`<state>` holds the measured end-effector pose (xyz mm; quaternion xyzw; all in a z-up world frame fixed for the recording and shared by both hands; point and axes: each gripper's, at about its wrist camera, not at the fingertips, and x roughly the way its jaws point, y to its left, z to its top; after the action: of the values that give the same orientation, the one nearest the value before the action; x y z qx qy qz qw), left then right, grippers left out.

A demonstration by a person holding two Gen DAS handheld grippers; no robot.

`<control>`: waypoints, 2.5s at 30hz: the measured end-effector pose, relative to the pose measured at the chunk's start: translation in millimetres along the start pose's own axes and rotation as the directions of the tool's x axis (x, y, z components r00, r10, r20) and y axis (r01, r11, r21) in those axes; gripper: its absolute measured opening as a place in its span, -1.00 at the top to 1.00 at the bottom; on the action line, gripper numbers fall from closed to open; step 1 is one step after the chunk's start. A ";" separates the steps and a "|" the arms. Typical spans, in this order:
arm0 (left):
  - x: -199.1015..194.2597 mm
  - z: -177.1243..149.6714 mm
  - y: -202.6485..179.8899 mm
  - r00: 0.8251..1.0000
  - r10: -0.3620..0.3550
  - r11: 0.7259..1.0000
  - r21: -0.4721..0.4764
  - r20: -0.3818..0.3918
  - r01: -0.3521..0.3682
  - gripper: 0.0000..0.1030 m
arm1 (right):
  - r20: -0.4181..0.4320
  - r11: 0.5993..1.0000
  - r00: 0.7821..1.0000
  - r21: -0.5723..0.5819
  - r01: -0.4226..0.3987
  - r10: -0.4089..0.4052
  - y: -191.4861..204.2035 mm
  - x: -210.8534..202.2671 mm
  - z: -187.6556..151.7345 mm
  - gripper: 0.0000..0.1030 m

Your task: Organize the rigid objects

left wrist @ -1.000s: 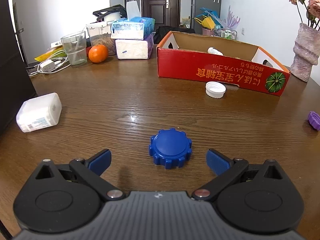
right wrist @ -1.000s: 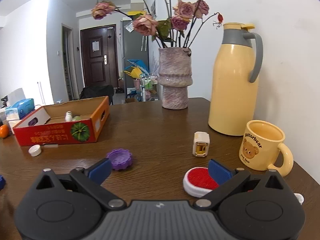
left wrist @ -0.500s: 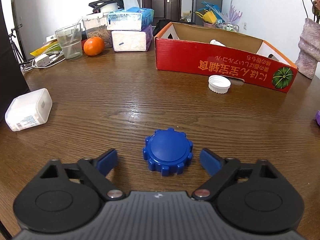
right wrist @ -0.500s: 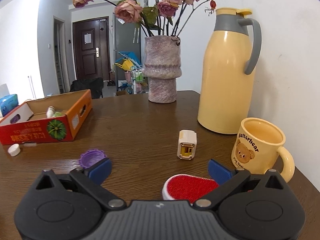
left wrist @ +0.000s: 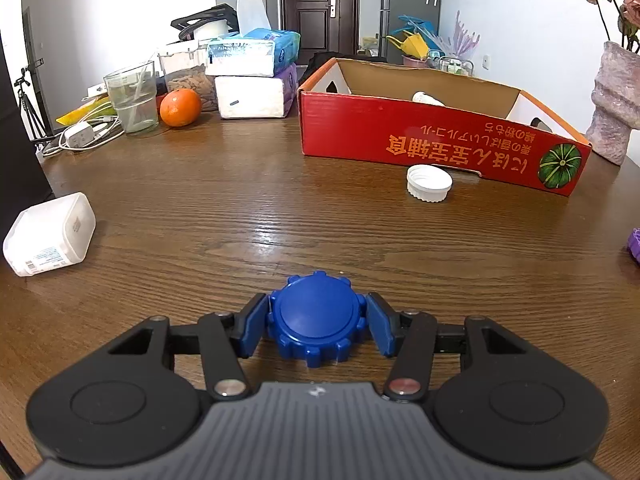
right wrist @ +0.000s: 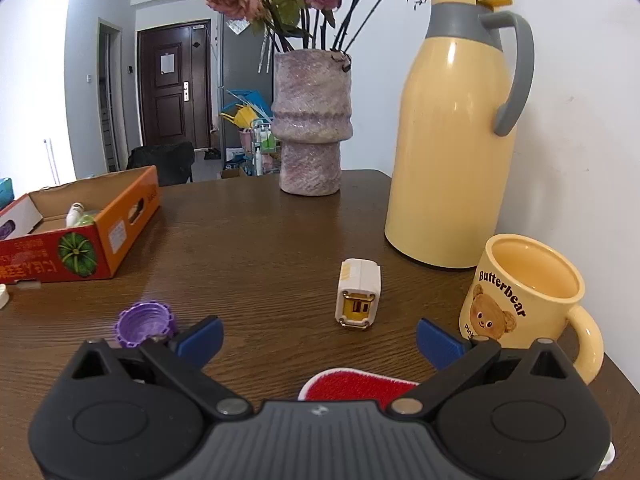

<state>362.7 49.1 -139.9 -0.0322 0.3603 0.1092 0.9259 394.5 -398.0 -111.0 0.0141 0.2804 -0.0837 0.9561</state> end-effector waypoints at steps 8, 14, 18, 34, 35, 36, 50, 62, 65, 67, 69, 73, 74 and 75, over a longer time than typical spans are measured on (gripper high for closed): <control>2.8 4.8 -6.2 1.000 -0.014 1.000 -0.021 -0.001 0.014 -0.04 | -0.062 0.999 0.998 0.030 0.017 -0.015 -9.0 34.2 13.7 -1.00; 1.4 7.9 -9.1 1.000 -0.021 0.999 -0.027 0.016 0.022 -0.04 | -0.112 0.997 0.993 0.054 0.049 -0.042 -15.1 63.6 26.4 -0.95; 2.4 9.6 -6.5 1.000 -0.022 0.999 -0.035 0.016 0.022 -0.04 | -0.167 0.994 0.984 0.083 0.068 -0.053 -19.2 85.9 32.8 -0.76; 1.1 11.4 -2.9 0.999 -0.032 0.998 -0.047 0.027 0.033 -0.04 | -0.247 0.981 0.964 0.140 0.135 -0.098 -22.6 120.9 42.6 0.40; 1.2 11.5 -2.7 0.999 -0.034 0.998 -0.048 0.027 0.035 -0.04 | -0.243 0.980 0.965 0.143 0.136 -0.099 -22.9 120.1 42.5 0.40; 1.0 11.4 -3.1 0.999 -0.033 0.998 -0.048 0.027 0.034 -0.04 | -0.239 0.980 0.966 0.146 0.138 -0.100 -22.9 119.3 41.5 0.40; -1.5 11.8 -1.7 0.998 -0.044 0.998 -0.051 0.034 0.046 -0.04 | -0.187 0.982 0.978 0.144 0.122 -0.094 -21.8 94.0 29.7 0.40; -5.6 11.7 -1.4 0.997 -0.053 0.997 -0.048 0.048 0.055 -0.04 | -0.069 0.992 0.997 0.122 0.033 -0.025 -5.6 39.2 27.2 0.40; -8.0 11.6 -1.5 0.997 -0.057 0.997 -0.046 0.056 0.060 -0.04 | -0.039 0.995 0.999 0.101 0.002 0.002 4.6 21.6 25.2 0.40; -10.0 11.7 -1.6 0.996 -0.060 0.997 -0.045 0.063 0.063 -0.04 | -0.020 0.996 0.999 0.085 -0.024 0.026 12.4 10.0 23.1 0.40; -11.8 11.8 -1.7 0.996 -0.063 0.997 -0.044 0.069 0.067 -0.04 | -0.003 0.996 0.999 0.069 -0.051 0.051 21.6 -2.3 20.5 0.40; -16.4 11.4 -1.6 0.994 -0.071 0.996 -0.041 0.082 0.074 -0.04 | 0.022 0.993 0.994 0.040 -0.107 0.107 43.4 -24.6 15.2 0.40; -17.9 11.3 -1.6 0.994 -0.072 0.996 -0.040 0.086 0.076 -0.04 | 0.027 0.992 0.992 0.028 -0.121 0.120 49.7 -28.8 14.3 0.40; -19.0 11.3 -1.6 0.993 -0.074 0.996 -0.040 0.089 0.078 -0.04 | 0.030 0.991 0.990 0.012 -0.136 0.135 56.9 -33.6 13.2 0.40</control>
<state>356.9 45.7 -118.8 -0.0614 0.3154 0.0832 0.9433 383.3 -337.7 -83.0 0.0388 0.2642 -0.0208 0.9634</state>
